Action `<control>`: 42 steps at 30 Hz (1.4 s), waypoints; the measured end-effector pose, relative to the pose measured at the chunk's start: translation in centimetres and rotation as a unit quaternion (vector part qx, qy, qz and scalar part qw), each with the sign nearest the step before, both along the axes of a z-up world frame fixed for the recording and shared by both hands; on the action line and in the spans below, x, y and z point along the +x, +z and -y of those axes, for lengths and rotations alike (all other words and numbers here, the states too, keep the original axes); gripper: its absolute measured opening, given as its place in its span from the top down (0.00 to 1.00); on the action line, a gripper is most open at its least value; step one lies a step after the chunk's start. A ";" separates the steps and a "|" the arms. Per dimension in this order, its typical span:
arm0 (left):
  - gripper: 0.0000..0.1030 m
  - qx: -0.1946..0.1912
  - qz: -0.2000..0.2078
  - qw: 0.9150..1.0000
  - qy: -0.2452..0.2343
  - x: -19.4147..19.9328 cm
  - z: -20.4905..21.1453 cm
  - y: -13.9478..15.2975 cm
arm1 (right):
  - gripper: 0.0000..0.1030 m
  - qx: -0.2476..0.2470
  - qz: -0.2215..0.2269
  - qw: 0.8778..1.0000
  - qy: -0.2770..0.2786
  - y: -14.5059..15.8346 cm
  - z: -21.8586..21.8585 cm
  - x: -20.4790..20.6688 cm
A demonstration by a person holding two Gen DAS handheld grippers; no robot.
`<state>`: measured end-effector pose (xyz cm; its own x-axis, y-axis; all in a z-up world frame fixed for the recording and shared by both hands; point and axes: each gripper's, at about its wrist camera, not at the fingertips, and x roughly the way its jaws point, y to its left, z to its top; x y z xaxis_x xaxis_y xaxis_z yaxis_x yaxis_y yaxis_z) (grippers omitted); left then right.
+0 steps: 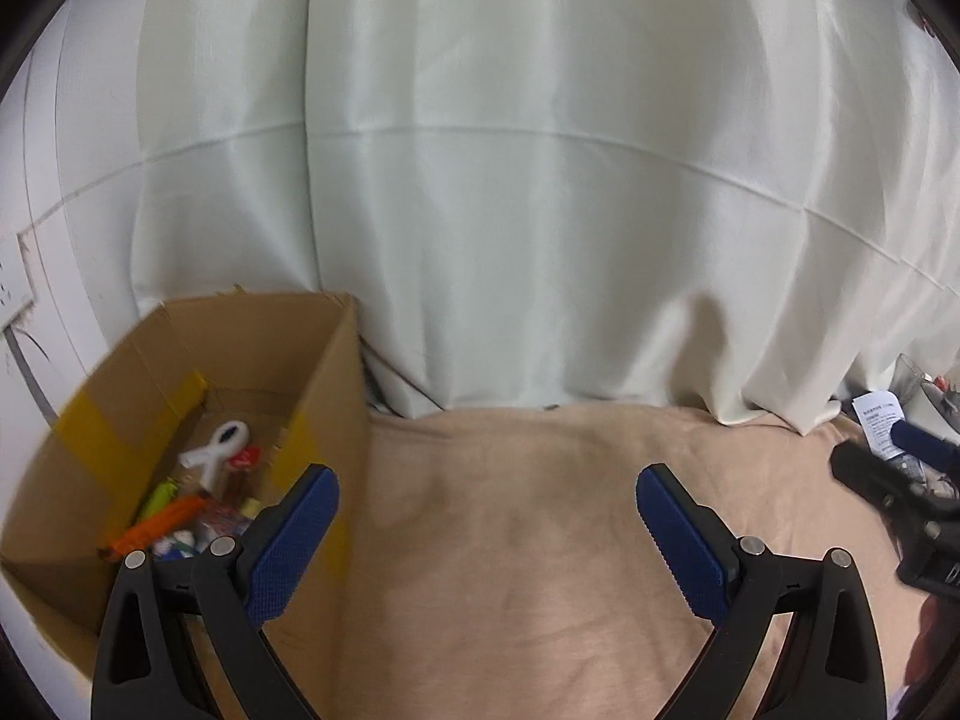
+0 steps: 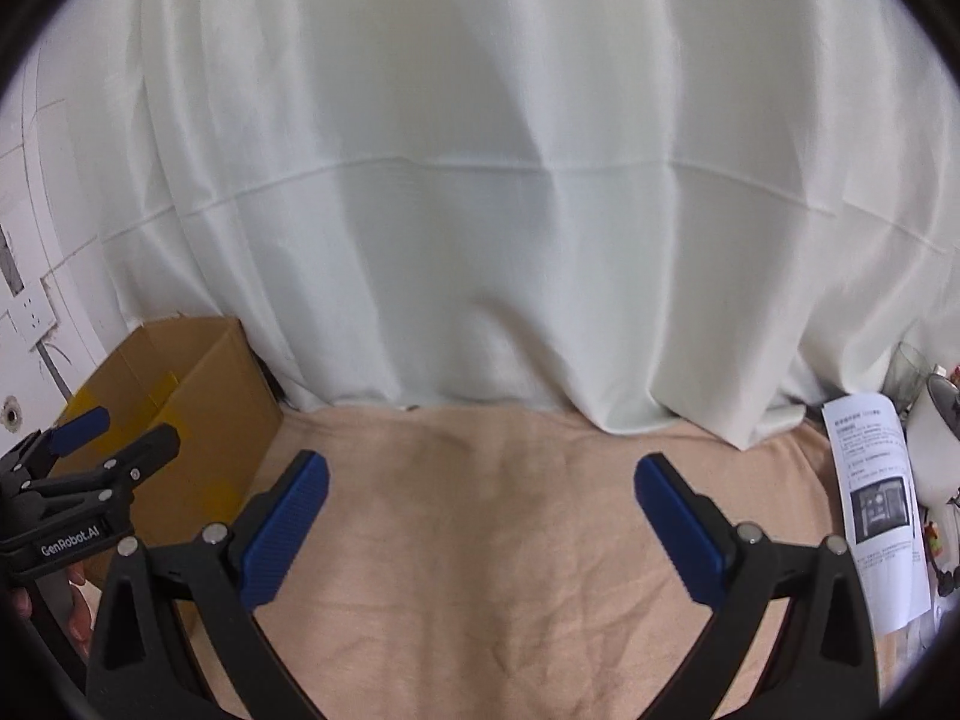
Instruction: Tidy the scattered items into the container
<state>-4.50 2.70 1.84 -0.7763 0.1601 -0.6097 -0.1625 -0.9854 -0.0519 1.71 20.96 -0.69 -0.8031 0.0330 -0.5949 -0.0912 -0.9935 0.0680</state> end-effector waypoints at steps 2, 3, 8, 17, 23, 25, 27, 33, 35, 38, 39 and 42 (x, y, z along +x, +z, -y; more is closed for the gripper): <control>0.03 0.001 0.006 1.000 -0.005 0.0 -0.4 -1.0 | 0.00 -0.004 0.001 1.000 -0.002 -1.0 -0.1 0.4; 0.03 0.001 0.006 1.000 -0.006 0.1 -0.5 -1.2 | 0.00 -0.004 0.006 1.000 -0.003 -1.5 -0.1 0.4; 0.03 -0.014 -0.001 1.000 0.010 0.3 -0.5 -2.1 | 0.00 -0.004 0.018 1.000 0.001 -3.4 -0.4 -0.2; 0.03 -0.030 0.016 0.999 0.020 0.2 -0.1 -3.7 | 0.00 0.003 0.037 0.999 0.014 -5.5 0.1 -0.9; 0.03 -0.022 0.020 1.000 0.011 0.2 -0.3 -3.8 | 0.00 -0.007 0.044 0.999 0.015 -5.7 0.1 -1.1; 0.03 -0.021 0.023 0.999 0.008 0.2 -0.3 -3.8 | 0.00 -0.007 0.043 0.999 0.015 -5.6 0.0 -1.2; 0.03 -0.019 0.021 1.000 0.011 0.2 -0.2 -3.7 | 0.00 -0.009 0.041 0.999 0.017 -5.6 -0.1 -1.2; 0.03 -0.019 0.013 1.000 0.014 0.4 0.2 -3.2 | 0.00 -0.013 0.042 0.999 0.021 -5.8 -0.1 -1.3; 0.03 -0.013 0.015 1.000 0.014 0.4 0.4 -3.2 | 0.00 -0.009 0.044 0.999 0.022 -5.8 0.0 -1.3; 0.03 -0.007 0.013 1.000 0.013 0.5 0.7 -2.8 | 0.00 -0.015 0.041 0.999 0.025 -5.5 -0.1 -1.2; 0.03 -0.008 0.012 1.000 0.014 0.5 0.8 -2.8 | 0.00 -0.015 0.039 0.999 0.023 -5.4 -0.1 -1.2; 0.03 -0.009 0.007 1.000 0.015 0.7 0.9 -2.4 | 0.00 -0.015 0.034 0.999 0.025 -5.0 -0.1 -1.0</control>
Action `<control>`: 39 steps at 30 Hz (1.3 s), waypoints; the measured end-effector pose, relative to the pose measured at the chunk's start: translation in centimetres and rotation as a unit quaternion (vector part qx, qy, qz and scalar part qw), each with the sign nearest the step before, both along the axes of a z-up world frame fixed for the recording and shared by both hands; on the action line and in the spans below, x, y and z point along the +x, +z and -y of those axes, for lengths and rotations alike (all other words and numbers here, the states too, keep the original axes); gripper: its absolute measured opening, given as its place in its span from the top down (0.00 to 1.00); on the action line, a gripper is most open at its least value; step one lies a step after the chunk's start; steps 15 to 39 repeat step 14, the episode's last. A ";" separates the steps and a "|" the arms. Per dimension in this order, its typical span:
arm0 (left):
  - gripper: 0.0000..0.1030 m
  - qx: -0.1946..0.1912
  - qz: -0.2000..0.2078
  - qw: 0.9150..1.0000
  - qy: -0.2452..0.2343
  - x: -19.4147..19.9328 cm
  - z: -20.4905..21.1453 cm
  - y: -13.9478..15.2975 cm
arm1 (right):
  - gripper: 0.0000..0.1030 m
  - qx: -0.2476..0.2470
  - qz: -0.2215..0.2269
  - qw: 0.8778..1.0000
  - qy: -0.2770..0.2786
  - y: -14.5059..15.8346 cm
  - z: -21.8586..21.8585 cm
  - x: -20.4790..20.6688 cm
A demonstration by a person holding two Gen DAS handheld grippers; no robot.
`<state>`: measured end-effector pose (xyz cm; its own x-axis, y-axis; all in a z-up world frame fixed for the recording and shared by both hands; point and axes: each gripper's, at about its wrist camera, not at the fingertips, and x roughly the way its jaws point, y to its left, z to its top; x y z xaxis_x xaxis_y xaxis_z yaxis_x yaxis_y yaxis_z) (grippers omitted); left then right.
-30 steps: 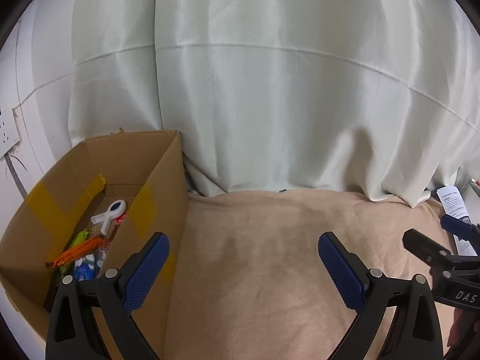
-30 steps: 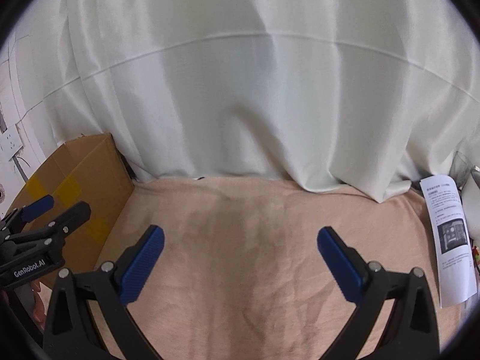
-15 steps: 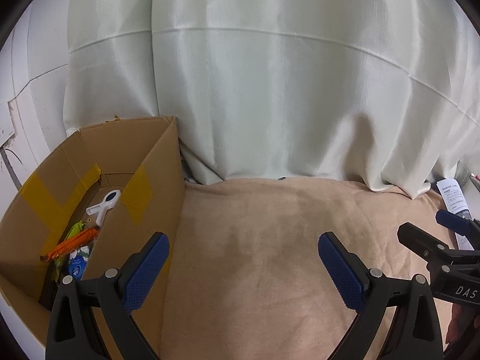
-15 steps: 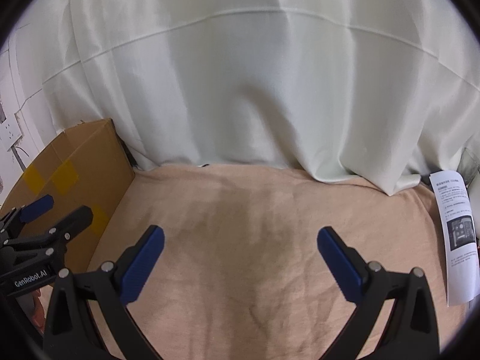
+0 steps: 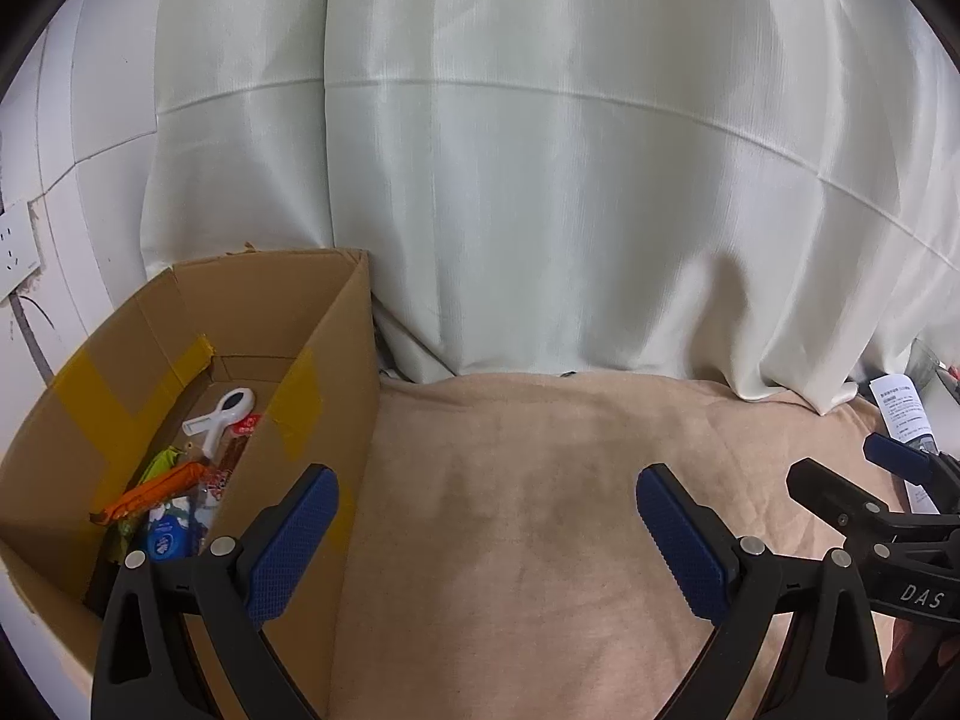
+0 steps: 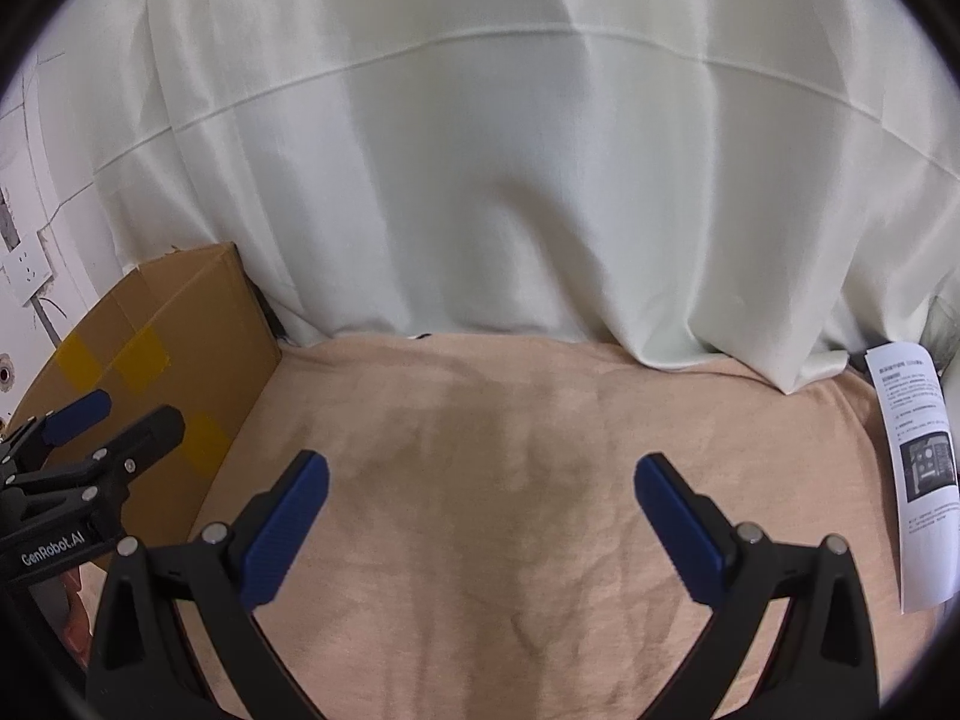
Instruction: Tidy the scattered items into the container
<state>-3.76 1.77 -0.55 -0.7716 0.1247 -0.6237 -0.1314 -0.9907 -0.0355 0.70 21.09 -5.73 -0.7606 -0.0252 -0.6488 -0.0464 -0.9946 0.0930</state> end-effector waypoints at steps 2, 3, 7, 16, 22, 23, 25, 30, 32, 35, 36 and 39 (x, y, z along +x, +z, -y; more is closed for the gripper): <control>0.03 0.002 -0.002 1.000 -0.001 0.2 0.1 0.3 | 0.00 0.001 -0.002 1.000 0.000 0.2 0.0 0.1; 0.03 0.002 -0.002 1.000 -0.002 0.3 0.0 0.4 | 0.00 0.002 -0.002 1.000 0.000 0.3 0.0 0.2; 0.03 0.003 -0.007 1.000 -0.003 0.6 0.0 0.8 | 0.00 0.004 -0.006 1.000 0.003 0.6 0.1 0.4; 0.03 0.006 -0.009 1.000 -0.005 0.7 0.0 1.0 | 0.00 0.009 -0.012 1.000 0.003 1.0 0.3 0.7; 0.03 0.006 -0.009 1.000 -0.005 0.7 0.0 1.0 | 0.00 0.009 -0.012 1.000 0.003 1.0 0.3 0.7; 0.03 0.006 -0.009 1.000 -0.005 0.7 0.0 1.0 | 0.00 0.009 -0.012 1.000 0.003 1.0 0.3 0.7; 0.03 0.006 -0.009 1.000 -0.005 0.7 0.0 1.0 | 0.00 0.009 -0.012 1.000 0.003 1.0 0.3 0.7; 0.03 0.006 -0.009 1.000 -0.005 0.7 0.0 1.0 | 0.00 0.009 -0.012 1.000 0.003 1.0 0.3 0.7; 0.03 0.006 -0.009 1.000 -0.005 0.7 0.0 1.0 | 0.00 0.009 -0.012 1.000 0.003 1.0 0.3 0.7; 0.03 0.006 -0.009 1.000 -0.005 0.7 0.0 1.0 | 0.00 0.009 -0.012 1.000 0.003 1.0 0.3 0.7; 0.03 0.006 -0.009 1.000 -0.005 0.7 0.0 1.0 | 0.00 0.009 -0.012 1.000 0.003 1.0 0.3 0.7; 0.03 0.006 -0.009 1.000 -0.005 0.7 0.0 1.0 | 0.00 0.009 -0.012 1.000 0.003 1.0 0.3 0.7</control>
